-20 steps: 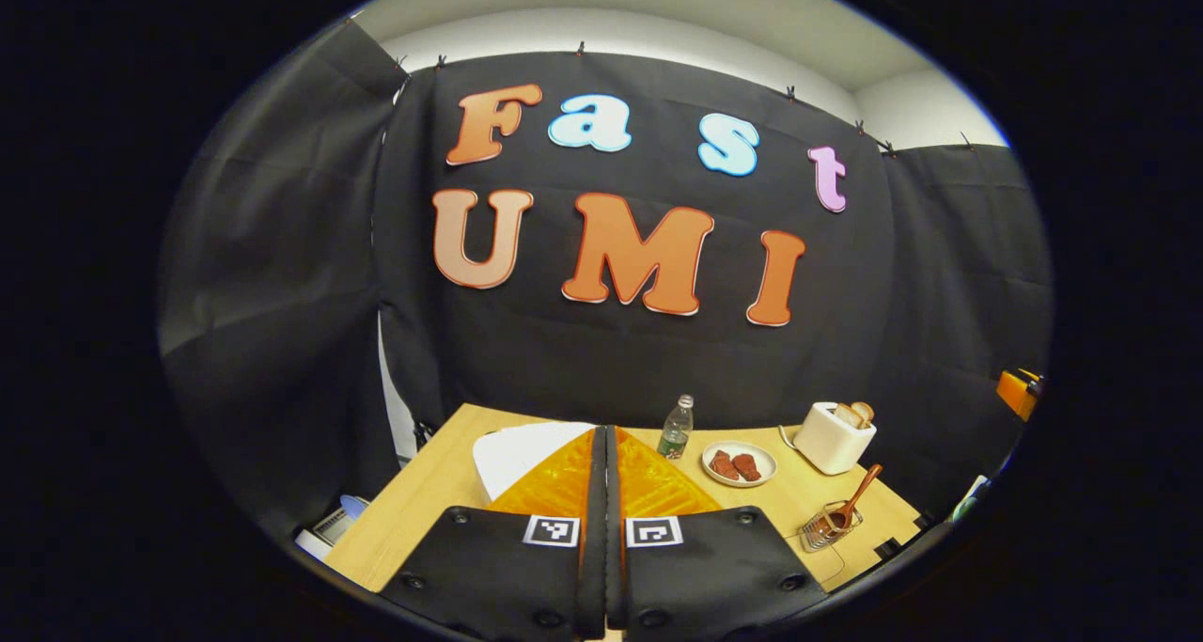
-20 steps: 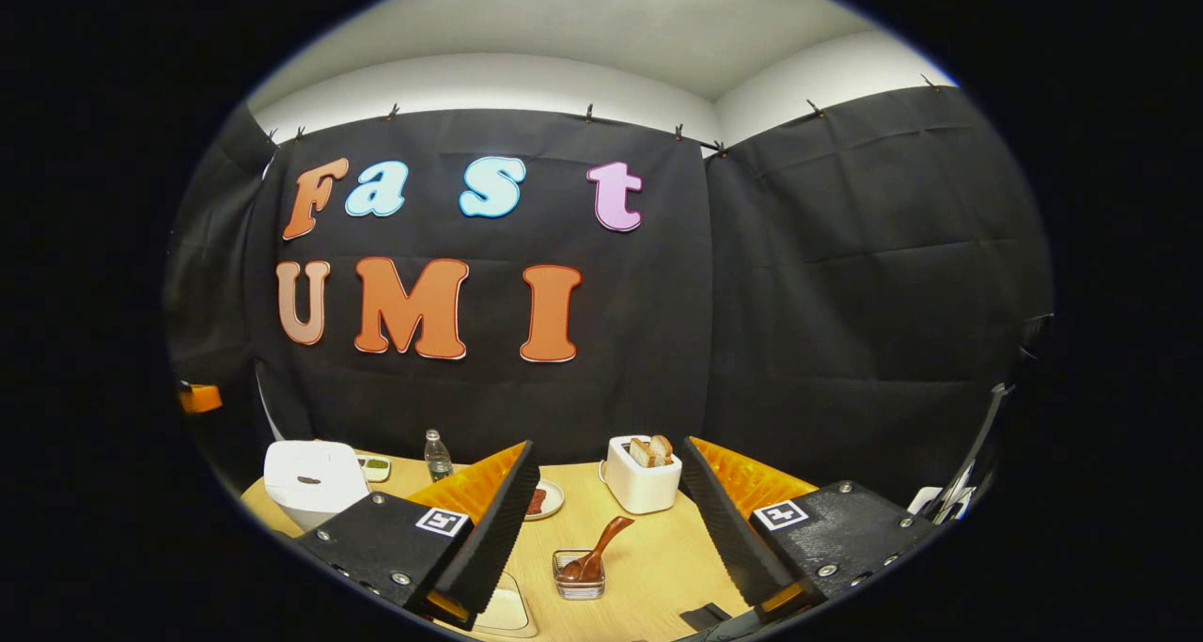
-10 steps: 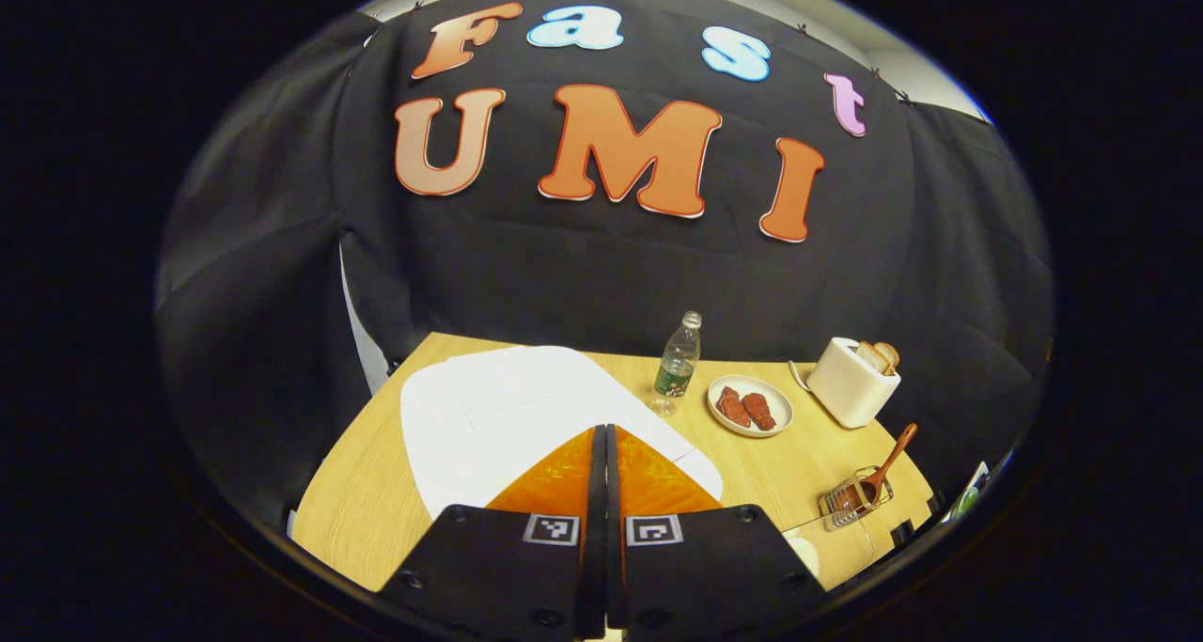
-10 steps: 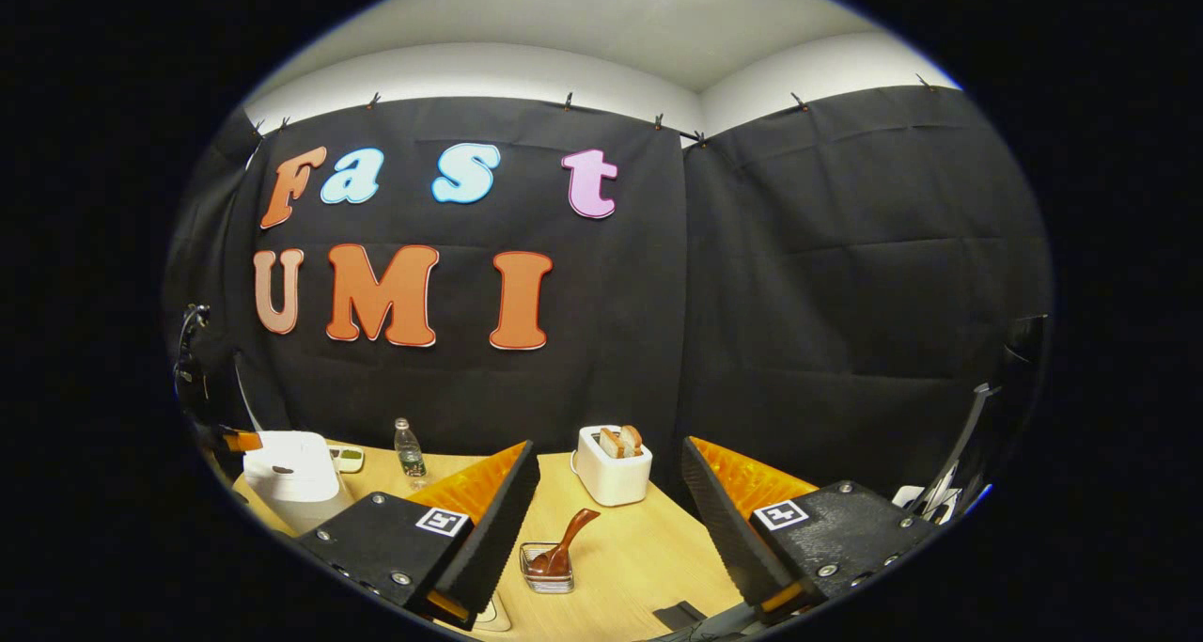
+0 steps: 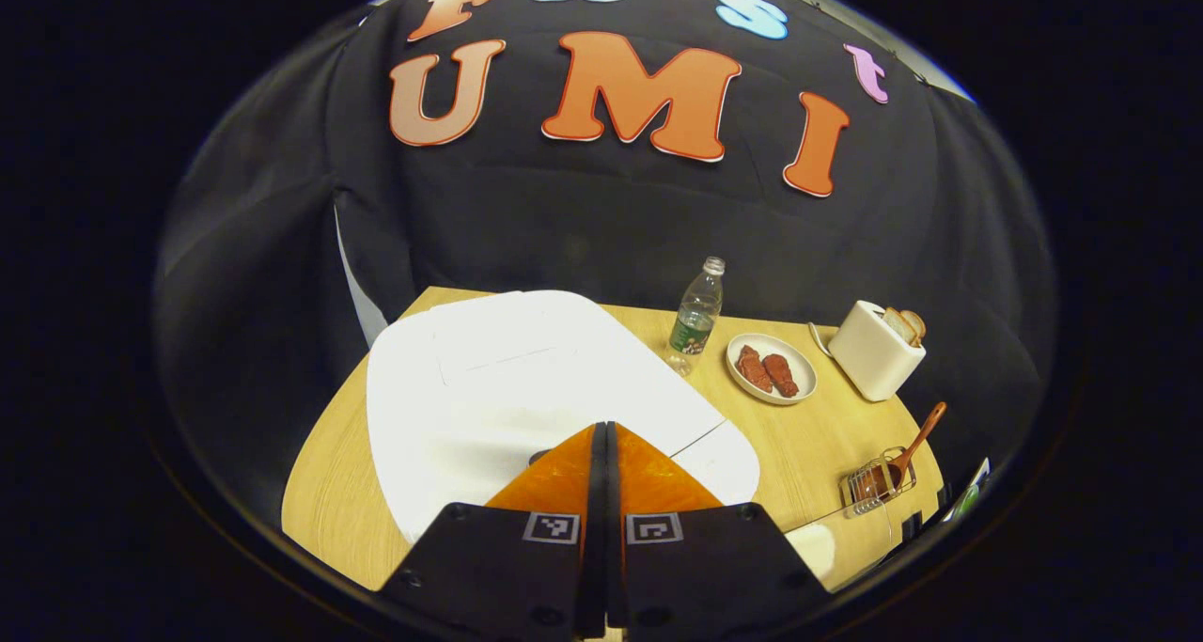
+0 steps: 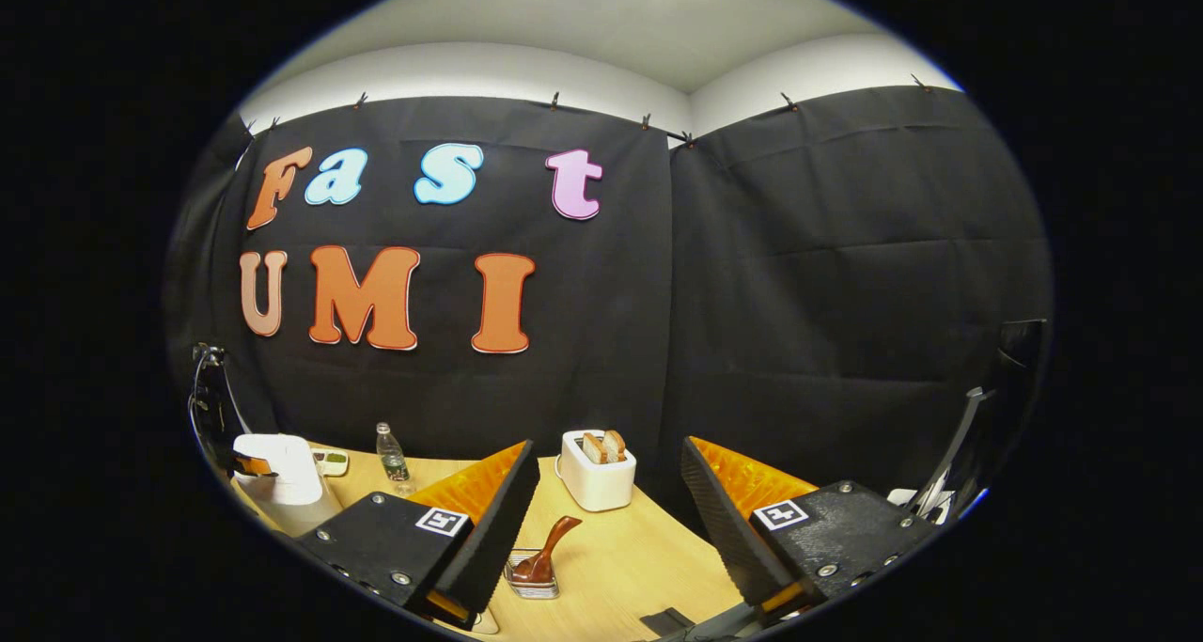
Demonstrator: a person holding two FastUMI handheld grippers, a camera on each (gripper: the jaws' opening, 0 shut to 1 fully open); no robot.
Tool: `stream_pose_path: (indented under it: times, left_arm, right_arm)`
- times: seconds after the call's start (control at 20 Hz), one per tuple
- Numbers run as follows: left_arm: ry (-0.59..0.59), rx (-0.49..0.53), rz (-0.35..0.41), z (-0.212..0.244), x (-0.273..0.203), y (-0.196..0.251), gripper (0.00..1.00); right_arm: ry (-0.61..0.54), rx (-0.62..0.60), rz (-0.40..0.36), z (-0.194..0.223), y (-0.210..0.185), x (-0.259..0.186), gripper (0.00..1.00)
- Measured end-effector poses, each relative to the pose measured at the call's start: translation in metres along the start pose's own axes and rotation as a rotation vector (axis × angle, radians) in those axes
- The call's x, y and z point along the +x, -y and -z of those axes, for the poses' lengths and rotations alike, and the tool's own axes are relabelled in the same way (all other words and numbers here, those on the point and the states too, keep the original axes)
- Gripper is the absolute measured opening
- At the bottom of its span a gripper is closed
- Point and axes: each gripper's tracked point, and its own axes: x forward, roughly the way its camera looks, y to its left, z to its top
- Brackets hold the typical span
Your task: Close the left gripper, press the button to open the rice cooker; take a wooden spoon from the chopstick holder with the right hand, scoop a spoonful of rice and pour it into the rice cooker, then put the wooden spoon back into the chopstick holder.
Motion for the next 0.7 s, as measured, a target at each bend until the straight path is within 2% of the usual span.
stream_pose_path:
  times: [0.35,0.5,0.6,0.7]
  left_arm:
    - [-0.088,-0.04,0.021,0.006,0.006,-0.003,0.05]
    - [-0.042,-0.056,0.019,0.001,0.007,-0.003,0.05]
    - [-0.055,-0.096,0.027,-0.002,-0.001,-0.001,0.05]
    - [-0.007,-0.106,0.036,-0.028,-0.018,-0.003,0.05]
  right_arm:
    - [-0.017,-0.008,-0.02,0.005,-0.006,0.001,0.95]
    - [-0.023,-0.011,-0.027,0.007,-0.008,-0.004,0.95]
    - [-0.017,0.002,-0.029,0.005,-0.006,-0.006,0.95]
    - [-0.003,0.016,-0.031,0.0,-0.005,-0.009,0.94]
